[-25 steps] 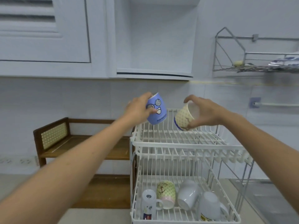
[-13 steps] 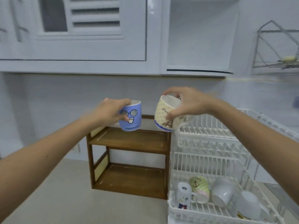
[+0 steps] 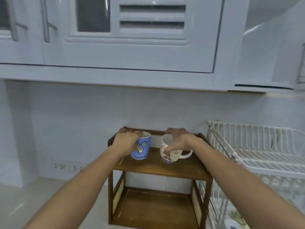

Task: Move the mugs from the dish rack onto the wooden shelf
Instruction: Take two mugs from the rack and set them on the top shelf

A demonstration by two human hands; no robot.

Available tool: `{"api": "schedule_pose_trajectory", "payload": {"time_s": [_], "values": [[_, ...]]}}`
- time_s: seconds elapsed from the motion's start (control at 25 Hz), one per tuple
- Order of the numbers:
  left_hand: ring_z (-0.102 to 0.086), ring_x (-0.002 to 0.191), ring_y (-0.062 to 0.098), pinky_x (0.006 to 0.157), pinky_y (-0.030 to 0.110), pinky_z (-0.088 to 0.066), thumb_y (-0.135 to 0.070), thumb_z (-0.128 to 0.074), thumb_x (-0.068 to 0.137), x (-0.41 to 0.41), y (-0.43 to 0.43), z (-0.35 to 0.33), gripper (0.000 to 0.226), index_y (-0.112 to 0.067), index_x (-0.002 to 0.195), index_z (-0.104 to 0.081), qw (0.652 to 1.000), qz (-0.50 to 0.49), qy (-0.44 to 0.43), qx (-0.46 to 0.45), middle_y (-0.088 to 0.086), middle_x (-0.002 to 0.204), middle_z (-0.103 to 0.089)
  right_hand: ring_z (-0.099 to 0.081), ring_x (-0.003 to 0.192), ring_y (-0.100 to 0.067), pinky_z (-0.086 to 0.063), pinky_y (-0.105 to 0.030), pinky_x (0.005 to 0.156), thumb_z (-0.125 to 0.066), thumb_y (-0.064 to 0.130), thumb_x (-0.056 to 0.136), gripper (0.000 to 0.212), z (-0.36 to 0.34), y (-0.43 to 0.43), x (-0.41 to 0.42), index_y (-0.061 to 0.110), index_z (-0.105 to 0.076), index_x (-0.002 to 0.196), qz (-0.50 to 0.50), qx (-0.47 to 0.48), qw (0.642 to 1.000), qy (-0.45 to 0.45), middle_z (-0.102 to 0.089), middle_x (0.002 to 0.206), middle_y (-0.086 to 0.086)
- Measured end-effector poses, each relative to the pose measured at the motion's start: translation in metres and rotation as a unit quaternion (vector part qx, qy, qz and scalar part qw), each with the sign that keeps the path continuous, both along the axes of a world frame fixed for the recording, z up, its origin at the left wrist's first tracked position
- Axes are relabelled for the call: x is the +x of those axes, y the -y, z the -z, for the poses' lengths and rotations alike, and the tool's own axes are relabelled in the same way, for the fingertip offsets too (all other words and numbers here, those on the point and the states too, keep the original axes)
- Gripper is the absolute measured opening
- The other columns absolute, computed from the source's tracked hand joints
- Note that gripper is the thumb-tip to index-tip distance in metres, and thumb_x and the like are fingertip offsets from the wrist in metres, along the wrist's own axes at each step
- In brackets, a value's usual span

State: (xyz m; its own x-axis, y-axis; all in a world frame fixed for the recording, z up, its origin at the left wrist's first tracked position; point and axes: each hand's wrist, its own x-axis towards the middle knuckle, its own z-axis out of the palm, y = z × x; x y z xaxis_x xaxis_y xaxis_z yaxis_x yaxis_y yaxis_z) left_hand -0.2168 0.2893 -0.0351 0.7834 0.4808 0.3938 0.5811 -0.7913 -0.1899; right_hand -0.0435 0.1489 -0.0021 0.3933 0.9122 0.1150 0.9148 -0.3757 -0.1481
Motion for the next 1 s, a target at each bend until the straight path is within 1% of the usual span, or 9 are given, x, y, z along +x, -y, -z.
{"api": "schedule_pose_trajectory", "payload": {"time_s": [0.12,0.2,0.32,0.44,0.52,0.68,0.84,0.92,1.0], "values": [[-0.055,0.113,0.029,0.103,0.038,-0.034,-0.039,-0.062,0.085,0.016,-0.024,0.016,0.052,-0.027,0.132,-0.044,0.999,-0.007,-0.024,-0.020,0.009,0.122,-0.063,-0.053,0.117,-0.026,-0.044,-0.028,0.080,-0.077,0.049,0.057,0.092,0.022,-0.032,0.009,0.025,-0.039,0.138,0.008,-0.003,1.000,-0.019,-0.053,0.136,-0.005],[-0.050,0.120,0.031,0.105,0.038,-0.033,-0.039,-0.061,0.087,0.022,-0.033,0.022,0.049,-0.028,0.131,-0.043,0.998,-0.016,-0.032,-0.046,0.009,0.128,-0.059,-0.050,0.122,-0.027,-0.044,-0.030,0.085,-0.079,0.045,0.058,0.094,0.031,-0.048,0.011,0.024,-0.037,0.140,0.009,-0.009,1.000,-0.027,-0.049,0.140,-0.005],[-0.048,0.121,0.032,0.103,0.039,-0.036,-0.040,-0.060,0.087,0.025,-0.041,0.027,0.048,-0.030,0.130,-0.042,0.996,-0.019,-0.046,-0.069,0.010,0.127,-0.059,-0.047,0.124,-0.026,-0.043,-0.031,0.086,-0.081,0.041,0.060,0.094,0.038,-0.066,0.012,0.024,-0.036,0.141,0.009,-0.014,0.999,-0.027,-0.045,0.143,-0.005],[-0.049,0.119,0.032,0.101,0.039,-0.037,-0.036,-0.061,0.088,0.025,-0.043,0.029,0.048,-0.029,0.132,-0.042,0.995,-0.016,-0.035,-0.089,0.010,0.126,-0.059,-0.044,0.128,-0.027,-0.043,-0.034,0.091,-0.081,0.039,0.062,0.094,0.045,-0.077,0.012,0.022,-0.036,0.142,0.009,-0.015,1.000,-0.019,-0.043,0.145,-0.006],[-0.048,0.121,0.032,0.102,0.039,-0.036,-0.034,-0.059,0.089,0.025,-0.044,0.031,0.048,-0.028,0.133,-0.041,0.995,-0.014,-0.039,-0.090,0.010,0.128,-0.058,-0.043,0.129,-0.027,-0.042,-0.033,0.092,-0.080,0.037,0.062,0.093,0.048,-0.081,0.013,0.021,-0.035,0.143,0.007,-0.011,1.000,-0.021,-0.042,0.146,-0.006],[-0.045,0.125,0.033,0.106,0.041,-0.035,-0.032,-0.058,0.091,0.026,-0.043,0.036,0.051,-0.026,0.137,-0.038,0.997,-0.026,-0.040,-0.057,0.013,0.133,-0.054,-0.044,0.129,-0.028,-0.043,-0.033,0.090,-0.077,0.031,0.068,0.088,0.051,-0.083,0.019,0.021,-0.035,0.144,0.008,-0.019,0.999,-0.031,-0.041,0.147,-0.008],[-0.047,0.123,0.034,0.102,0.041,-0.038,-0.029,-0.059,0.090,0.029,-0.045,0.038,0.053,-0.024,0.138,-0.038,0.997,-0.023,-0.036,-0.068,0.014,0.132,-0.055,-0.044,0.127,-0.028,-0.043,-0.031,0.087,-0.075,0.030,0.069,0.086,0.052,-0.082,0.025,0.024,-0.033,0.144,0.004,-0.028,0.999,-0.035,-0.041,0.147,-0.008],[-0.049,0.121,0.034,0.102,0.041,-0.039,-0.029,-0.059,0.090,0.030,-0.044,0.039,0.050,-0.022,0.136,-0.039,0.997,-0.026,-0.040,-0.067,0.014,0.129,-0.057,-0.042,0.130,-0.028,-0.042,-0.032,0.092,-0.074,0.030,0.071,0.087,0.057,-0.081,0.026,0.025,-0.029,0.146,0.004,-0.032,0.999,-0.037,-0.038,0.150,-0.007],[-0.049,0.120,0.033,0.104,0.042,-0.036,-0.027,-0.058,0.091,0.029,-0.044,0.038,0.046,-0.020,0.133,-0.040,0.996,-0.032,-0.050,-0.067,0.014,0.127,-0.058,-0.032,0.137,-0.029,-0.037,-0.039,0.105,-0.072,0.032,0.074,0.090,0.063,-0.080,0.027,0.028,-0.021,0.148,0.016,-0.054,0.998,-0.021,-0.027,0.155,-0.007]]}}
